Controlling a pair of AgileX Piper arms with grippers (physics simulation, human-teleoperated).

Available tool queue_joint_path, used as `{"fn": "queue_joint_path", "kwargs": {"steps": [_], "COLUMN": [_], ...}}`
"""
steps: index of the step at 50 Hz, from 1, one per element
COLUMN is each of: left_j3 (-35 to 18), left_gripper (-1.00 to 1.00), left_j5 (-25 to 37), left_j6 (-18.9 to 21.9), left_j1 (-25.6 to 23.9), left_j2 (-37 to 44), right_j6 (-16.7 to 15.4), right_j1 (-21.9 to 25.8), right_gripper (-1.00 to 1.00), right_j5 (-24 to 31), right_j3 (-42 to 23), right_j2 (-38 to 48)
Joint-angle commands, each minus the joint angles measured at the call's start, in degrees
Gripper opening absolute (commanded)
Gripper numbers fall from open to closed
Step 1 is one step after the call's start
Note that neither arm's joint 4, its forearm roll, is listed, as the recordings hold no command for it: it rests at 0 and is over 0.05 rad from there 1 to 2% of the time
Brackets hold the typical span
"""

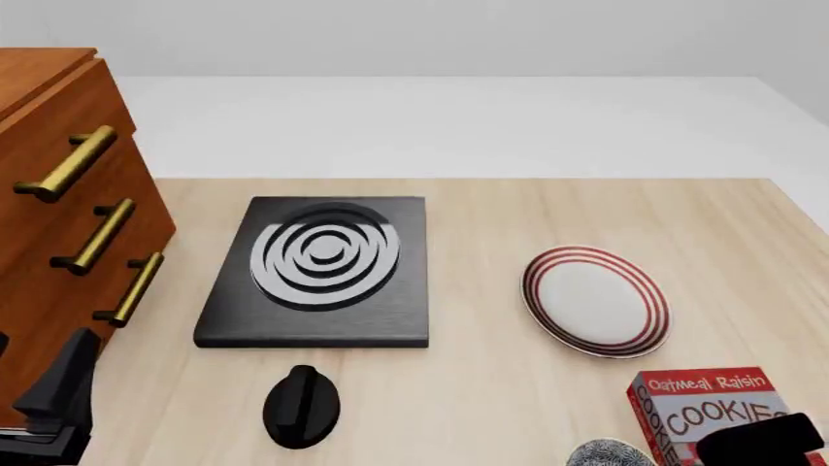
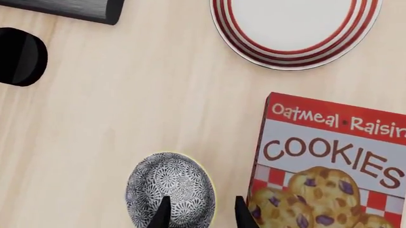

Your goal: Pick the akita bowl on the ramekin and place it on the plate.

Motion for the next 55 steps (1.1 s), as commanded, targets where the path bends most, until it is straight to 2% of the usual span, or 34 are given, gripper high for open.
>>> {"fn": "queue_joint_path", "kwargs": {"steps": [1, 31, 55], "left_j3": [0.11, 0.03, 0.09], "left_gripper": [1.0, 1.0, 1.0], "left_j5": [-0.1, -0.34, -0.34], "left_j6": [-0.14, -0.36, -0.42], "left_j1": [0.07, 0.23, 0.2], "left_j2": [-0.04, 0.19, 0.13], "right_j6": [0.66, 3.12, 3.27], "right_j1": [0.41, 2.29, 2.07], "right_gripper": [1.0, 1.0, 1.0], "right_j5": [-1.1, -2.97, -3.36], "right_j3": [0.41, 1.19, 1.97], "right_j2": [1.12, 3.01, 3.03]}}
